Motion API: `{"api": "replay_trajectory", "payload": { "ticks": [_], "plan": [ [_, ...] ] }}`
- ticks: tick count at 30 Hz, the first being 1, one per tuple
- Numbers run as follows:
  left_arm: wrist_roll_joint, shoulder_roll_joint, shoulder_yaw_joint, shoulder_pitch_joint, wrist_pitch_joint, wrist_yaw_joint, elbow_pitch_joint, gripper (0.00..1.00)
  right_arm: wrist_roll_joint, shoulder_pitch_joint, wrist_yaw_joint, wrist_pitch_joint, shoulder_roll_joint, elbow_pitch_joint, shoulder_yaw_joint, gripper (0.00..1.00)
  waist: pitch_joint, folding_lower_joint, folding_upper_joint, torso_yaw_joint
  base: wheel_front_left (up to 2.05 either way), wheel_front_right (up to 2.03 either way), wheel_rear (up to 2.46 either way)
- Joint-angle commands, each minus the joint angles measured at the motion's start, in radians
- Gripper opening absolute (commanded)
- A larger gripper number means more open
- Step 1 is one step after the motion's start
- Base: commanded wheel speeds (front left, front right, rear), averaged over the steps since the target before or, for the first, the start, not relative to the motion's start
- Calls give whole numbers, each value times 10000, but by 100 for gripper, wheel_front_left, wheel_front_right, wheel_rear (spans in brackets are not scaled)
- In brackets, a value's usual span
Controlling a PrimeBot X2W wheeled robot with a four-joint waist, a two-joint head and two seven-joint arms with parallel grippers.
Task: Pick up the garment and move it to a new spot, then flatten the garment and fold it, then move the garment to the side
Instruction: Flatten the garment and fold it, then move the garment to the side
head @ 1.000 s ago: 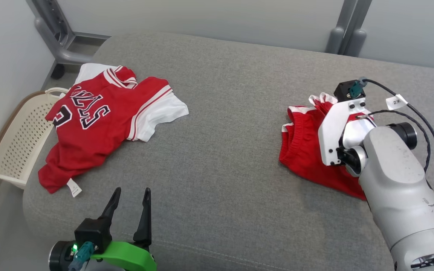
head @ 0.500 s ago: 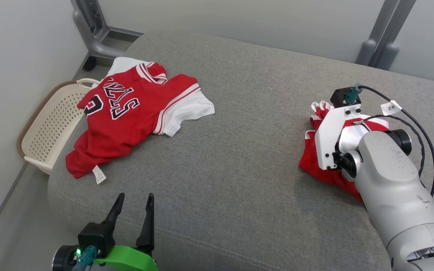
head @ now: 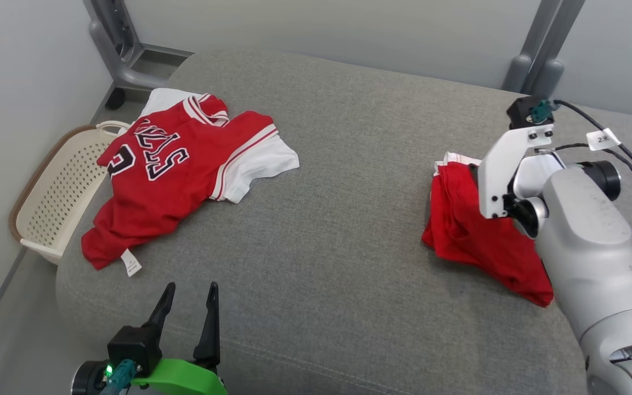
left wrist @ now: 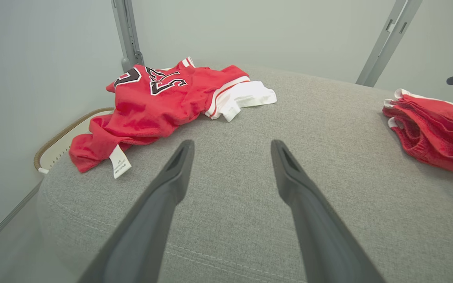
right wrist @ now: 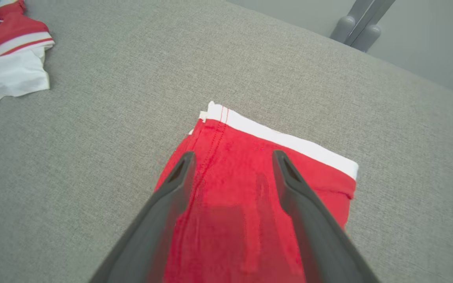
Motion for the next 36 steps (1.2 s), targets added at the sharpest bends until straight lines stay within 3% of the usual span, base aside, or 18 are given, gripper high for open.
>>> {"api": "replay_trajectory", "payload": {
  "ticks": [1,11,22,32,34,35,36],
  "plan": [
    [-37,69,29,112,-48,50,-31,100,15,4,-14,-116,-205,-35,-96,100,-99,0,0,-219,0,0,0],
    [-127,128,63,177,-39,163,-140,100,-31,847,-14,-46,-963,90,-957,100,-286,0,0,-903,0,0,0],
    [-143,183,17,-78,-26,147,-257,100,94,1465,-14,63,-569,-123,-1603,100,107,0,0,-1169,0,0,0],
    [-101,151,-85,-457,-87,86,-195,100,-166,1406,-14,202,-189,17,-2437,100,960,0,0,-684,0,0,0],
    [-118,140,-86,-502,-81,71,-161,100,-144,1360,-11,245,-74,103,-2609,75,1057,0,0,-616,0,0,0],
    [-127,132,-94,-527,-96,65,-146,100,-186,1358,-10,263,-34,152,-2672,53,1093,0,0,-586,0,0,0],
    [-138,124,-101,-552,-111,56,-120,100,-249,1368,-8,256,-11,196,-2738,45,1122,0,0,-559,0,0,0]
  ]
}}
